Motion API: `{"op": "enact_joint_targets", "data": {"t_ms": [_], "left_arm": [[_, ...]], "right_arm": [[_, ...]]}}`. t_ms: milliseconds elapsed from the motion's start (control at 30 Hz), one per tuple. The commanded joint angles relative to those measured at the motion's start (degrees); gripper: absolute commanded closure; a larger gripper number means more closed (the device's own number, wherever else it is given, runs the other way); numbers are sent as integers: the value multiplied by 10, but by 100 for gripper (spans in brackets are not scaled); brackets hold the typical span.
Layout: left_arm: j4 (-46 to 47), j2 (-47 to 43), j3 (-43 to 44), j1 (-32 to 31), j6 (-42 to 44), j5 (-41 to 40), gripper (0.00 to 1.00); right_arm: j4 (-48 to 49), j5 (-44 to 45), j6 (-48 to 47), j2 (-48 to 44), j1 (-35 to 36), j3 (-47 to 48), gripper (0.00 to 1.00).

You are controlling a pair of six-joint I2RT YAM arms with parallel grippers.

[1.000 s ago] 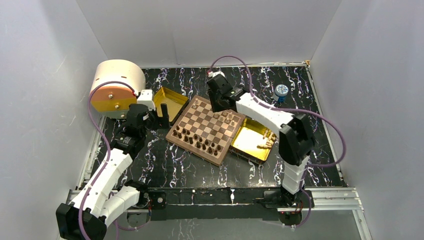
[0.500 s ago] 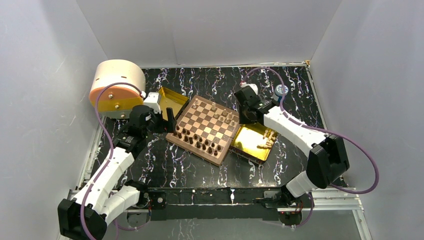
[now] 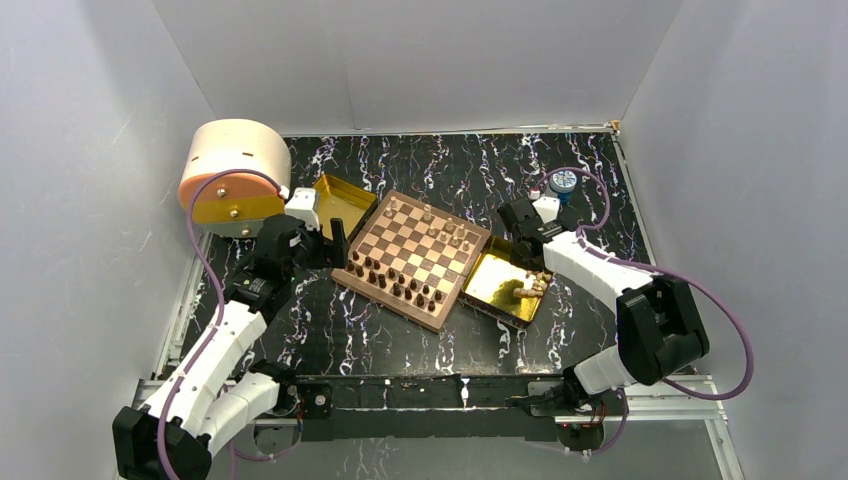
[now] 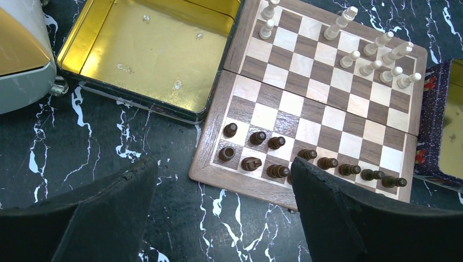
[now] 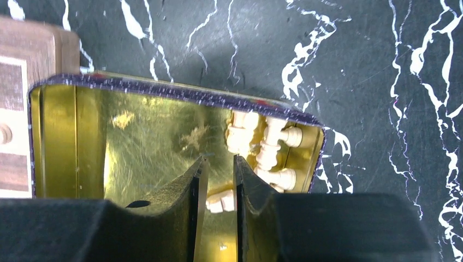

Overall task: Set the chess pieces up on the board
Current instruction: Pick up the chess piece from the storage box.

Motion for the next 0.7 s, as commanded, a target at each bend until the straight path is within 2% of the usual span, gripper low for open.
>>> {"op": "enact_joint_targets", "data": {"t_ms": [0,267,667], "left_arm": [[0,-12,2,-5,8,-17,12],[-4,-21,0,-8,10,-20,12],[-4,-25,1,-8,12,-21,12]], "right_arm": [[44,62,45,9,-12,-2,68],[82,41,52,24,-34,-22,68],[66,37,77,53,-38,-14,64]]}}
